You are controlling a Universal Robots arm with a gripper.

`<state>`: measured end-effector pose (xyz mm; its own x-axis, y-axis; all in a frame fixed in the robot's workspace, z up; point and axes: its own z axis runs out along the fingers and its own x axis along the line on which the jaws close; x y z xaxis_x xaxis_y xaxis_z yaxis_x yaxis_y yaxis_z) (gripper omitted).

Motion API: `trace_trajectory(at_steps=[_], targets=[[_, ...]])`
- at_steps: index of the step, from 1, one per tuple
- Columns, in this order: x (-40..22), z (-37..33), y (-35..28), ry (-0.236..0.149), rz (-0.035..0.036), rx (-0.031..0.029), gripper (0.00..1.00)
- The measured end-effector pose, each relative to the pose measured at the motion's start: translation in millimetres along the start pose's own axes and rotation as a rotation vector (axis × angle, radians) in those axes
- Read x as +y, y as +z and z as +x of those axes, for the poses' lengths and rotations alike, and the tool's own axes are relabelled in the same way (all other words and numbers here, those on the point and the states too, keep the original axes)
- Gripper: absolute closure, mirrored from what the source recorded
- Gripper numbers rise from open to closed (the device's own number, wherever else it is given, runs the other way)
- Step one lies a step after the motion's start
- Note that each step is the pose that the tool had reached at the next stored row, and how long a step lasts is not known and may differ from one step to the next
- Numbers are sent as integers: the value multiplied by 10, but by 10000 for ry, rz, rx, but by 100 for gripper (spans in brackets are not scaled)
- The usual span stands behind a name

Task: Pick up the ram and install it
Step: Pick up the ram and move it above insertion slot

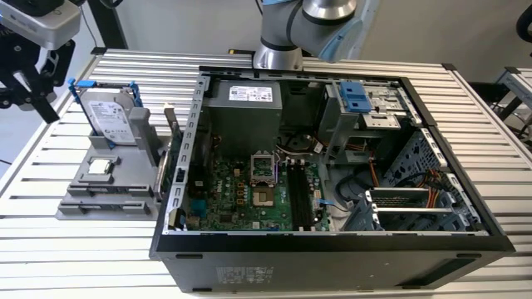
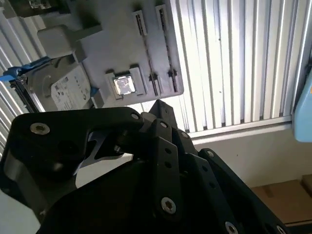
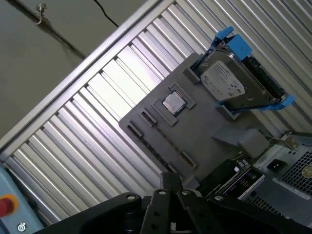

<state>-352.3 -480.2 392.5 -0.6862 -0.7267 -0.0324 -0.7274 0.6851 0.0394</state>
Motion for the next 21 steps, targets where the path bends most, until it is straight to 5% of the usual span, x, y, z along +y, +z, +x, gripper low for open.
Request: trace_trajectory(at_steps=[2,5,21], targets=[[-1,0,0,-249,50,-74,100],[0,0,0,-651,30,-125,100],[0,0,1,-3578,-87,-19,100]])
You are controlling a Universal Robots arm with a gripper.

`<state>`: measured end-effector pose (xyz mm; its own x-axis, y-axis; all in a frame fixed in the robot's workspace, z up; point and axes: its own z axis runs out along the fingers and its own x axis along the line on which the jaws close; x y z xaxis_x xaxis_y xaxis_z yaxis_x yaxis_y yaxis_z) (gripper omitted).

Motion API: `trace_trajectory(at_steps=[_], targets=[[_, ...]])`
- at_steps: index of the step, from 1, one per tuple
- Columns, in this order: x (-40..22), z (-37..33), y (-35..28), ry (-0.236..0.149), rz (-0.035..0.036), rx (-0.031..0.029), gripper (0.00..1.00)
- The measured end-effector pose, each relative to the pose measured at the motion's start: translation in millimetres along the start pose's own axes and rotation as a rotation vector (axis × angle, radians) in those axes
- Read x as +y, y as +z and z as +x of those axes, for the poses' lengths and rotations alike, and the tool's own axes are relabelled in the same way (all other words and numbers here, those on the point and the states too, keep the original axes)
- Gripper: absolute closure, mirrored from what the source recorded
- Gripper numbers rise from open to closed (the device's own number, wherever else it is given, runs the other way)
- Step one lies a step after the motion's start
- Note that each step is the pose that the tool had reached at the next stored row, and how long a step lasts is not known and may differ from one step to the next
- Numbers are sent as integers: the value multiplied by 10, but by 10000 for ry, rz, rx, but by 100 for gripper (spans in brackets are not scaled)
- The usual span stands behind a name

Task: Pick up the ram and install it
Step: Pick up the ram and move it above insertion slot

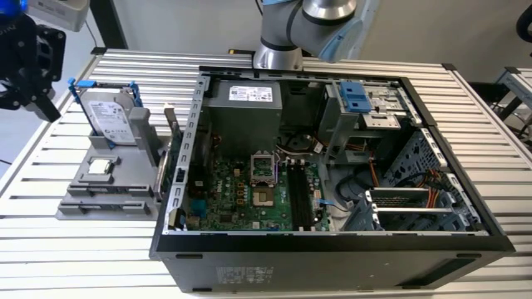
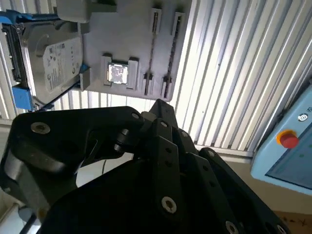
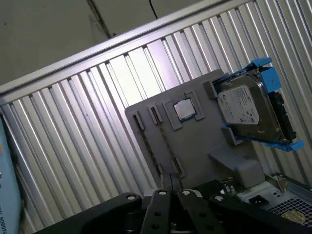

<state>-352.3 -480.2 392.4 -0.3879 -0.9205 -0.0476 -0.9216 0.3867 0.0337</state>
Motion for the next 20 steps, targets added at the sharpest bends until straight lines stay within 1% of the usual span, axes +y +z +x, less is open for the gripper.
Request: trace_trajectory(at_steps=[20], targets=[[0,0,0,-3569,-166,120,100]])
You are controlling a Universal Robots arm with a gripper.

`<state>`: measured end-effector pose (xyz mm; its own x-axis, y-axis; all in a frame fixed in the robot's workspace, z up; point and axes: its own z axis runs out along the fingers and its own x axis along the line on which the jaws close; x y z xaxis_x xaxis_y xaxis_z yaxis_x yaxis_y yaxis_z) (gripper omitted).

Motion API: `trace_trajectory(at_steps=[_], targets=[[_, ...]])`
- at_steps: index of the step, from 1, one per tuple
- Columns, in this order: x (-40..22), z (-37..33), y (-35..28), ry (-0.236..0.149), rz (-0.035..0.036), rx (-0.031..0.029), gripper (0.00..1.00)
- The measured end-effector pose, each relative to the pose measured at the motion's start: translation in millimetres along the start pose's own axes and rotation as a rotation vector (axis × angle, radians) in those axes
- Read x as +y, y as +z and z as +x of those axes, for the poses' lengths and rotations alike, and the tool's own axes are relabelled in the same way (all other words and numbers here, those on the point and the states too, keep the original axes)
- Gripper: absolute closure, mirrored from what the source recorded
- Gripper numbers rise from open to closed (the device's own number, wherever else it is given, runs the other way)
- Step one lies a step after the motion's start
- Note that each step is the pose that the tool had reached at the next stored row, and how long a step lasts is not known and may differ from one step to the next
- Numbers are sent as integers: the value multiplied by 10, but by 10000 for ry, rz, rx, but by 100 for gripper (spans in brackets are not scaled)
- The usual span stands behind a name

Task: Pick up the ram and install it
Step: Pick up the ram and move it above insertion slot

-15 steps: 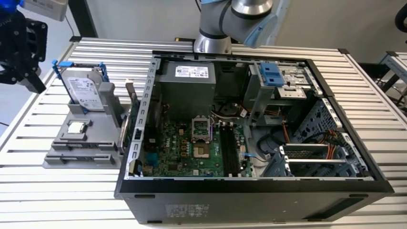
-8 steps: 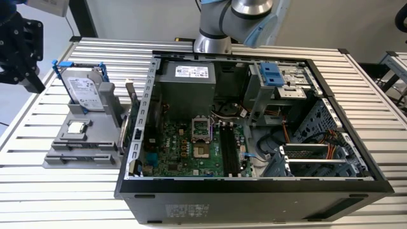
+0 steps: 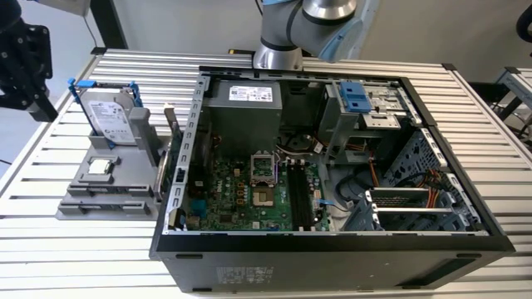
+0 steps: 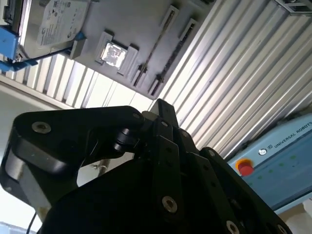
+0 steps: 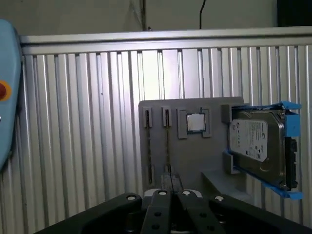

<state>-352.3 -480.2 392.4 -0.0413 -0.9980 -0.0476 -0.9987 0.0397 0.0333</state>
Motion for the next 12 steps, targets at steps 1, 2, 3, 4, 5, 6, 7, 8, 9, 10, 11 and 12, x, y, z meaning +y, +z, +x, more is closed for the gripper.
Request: trace_trajectory(at_steps=[1,2,3,4,5,6,7,8,9,10,11,12], targets=[[0,0,0,-150,4,4,100],[-1,1,0,-296,24,9,100],[-1,0,0,-433,65,12,100],[0,0,1,-562,116,13,100],[-1,0,0,-688,165,17,100],[-1,0,0,-781,207,19,100],[-1,0,0,-860,243,21,100],[-1,0,1,-933,275,22,100],[-1,0,3,-957,280,21,100],[-1,0,5,-956,280,20,100],[0,0,6,-956,279,21,100],[0,0,6,-957,277,23,100]])
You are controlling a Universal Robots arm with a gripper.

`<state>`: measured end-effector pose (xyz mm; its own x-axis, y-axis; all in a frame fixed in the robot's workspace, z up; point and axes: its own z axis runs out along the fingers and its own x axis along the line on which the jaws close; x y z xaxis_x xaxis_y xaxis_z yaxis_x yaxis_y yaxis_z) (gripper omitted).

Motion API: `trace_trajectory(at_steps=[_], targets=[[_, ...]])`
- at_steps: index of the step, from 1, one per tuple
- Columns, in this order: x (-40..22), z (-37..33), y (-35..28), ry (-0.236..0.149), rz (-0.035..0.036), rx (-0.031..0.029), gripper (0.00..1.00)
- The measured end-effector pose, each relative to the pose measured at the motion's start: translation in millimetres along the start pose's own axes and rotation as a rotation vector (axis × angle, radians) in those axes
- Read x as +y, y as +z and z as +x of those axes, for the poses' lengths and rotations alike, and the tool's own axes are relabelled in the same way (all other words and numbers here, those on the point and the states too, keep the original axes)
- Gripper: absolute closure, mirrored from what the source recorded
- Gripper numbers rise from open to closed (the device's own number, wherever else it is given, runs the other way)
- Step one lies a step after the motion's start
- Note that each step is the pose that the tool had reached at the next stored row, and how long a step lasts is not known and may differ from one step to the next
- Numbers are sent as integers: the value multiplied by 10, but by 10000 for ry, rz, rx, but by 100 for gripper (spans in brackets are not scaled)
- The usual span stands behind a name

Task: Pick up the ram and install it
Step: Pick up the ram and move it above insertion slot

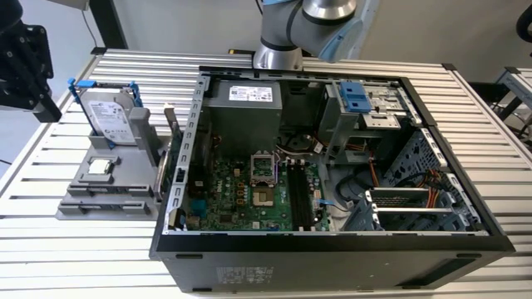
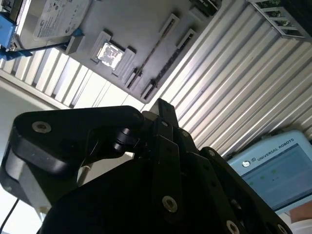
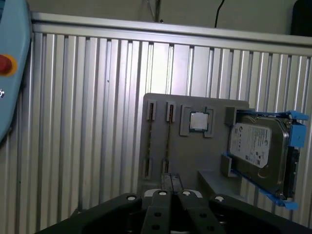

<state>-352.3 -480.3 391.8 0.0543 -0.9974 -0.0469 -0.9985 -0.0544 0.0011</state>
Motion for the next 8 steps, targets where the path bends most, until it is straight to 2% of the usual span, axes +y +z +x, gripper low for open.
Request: trace_trajectory(at_steps=[8], targets=[[0,0,1,0,-14,-3,100]])
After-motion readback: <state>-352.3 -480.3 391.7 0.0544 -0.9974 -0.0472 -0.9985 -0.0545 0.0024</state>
